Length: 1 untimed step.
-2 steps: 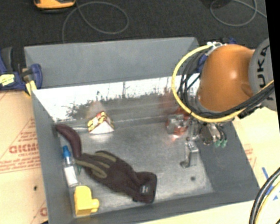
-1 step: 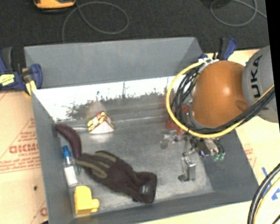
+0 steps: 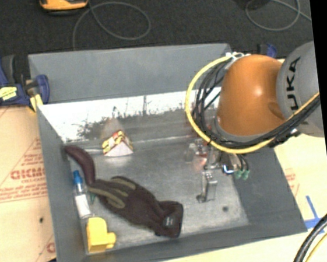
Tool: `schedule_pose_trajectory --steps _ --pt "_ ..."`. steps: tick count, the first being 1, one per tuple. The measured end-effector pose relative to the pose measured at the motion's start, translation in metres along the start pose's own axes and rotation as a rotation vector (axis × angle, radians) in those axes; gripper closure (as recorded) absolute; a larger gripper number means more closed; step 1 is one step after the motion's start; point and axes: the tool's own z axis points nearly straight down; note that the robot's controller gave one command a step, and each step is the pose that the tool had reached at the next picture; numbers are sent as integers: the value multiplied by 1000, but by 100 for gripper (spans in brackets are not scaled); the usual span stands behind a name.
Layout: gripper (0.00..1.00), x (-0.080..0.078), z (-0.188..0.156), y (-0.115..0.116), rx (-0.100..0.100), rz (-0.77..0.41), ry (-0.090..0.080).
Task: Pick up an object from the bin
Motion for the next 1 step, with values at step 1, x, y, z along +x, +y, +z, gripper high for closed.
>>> schedule_pose_trajectory --steps 1 --pt "0 15 11 14 -1 46 -15"
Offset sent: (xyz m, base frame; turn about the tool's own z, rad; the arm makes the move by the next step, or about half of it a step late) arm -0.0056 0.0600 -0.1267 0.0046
